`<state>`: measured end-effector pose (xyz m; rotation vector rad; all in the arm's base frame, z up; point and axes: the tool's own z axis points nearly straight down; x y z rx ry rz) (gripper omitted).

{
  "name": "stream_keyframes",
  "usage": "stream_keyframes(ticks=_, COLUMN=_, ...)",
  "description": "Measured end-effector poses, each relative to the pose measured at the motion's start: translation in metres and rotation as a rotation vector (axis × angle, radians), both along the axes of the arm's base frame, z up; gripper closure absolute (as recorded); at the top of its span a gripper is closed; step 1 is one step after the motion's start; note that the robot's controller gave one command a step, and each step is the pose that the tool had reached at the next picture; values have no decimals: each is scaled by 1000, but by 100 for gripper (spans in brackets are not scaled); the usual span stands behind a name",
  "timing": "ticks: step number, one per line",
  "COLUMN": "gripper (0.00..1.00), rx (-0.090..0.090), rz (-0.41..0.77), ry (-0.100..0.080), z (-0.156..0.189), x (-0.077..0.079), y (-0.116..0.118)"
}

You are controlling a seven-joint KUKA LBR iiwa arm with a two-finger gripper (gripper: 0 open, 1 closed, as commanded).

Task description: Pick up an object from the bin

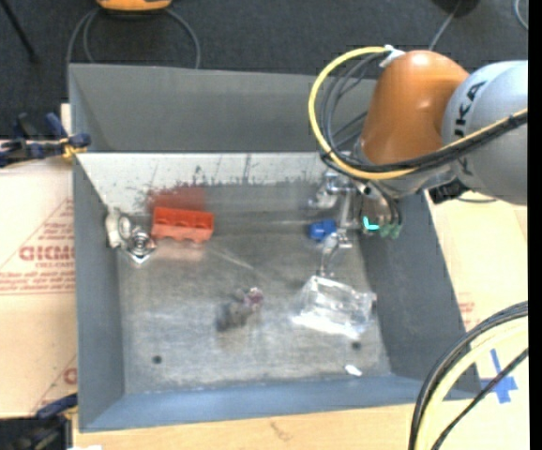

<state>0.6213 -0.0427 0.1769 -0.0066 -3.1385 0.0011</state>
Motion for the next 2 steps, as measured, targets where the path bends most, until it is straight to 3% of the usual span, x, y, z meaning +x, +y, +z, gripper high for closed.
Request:
stream_keyframes(ticks=1, gripper=0, rx=-1, rz=-8, ry=-10, z=-93, x=33, y=-37)
stream_keyframes(ticks=2, gripper=100, rx=-1, rz=-8, ry=-8, z=-95, x=32, y=-37)
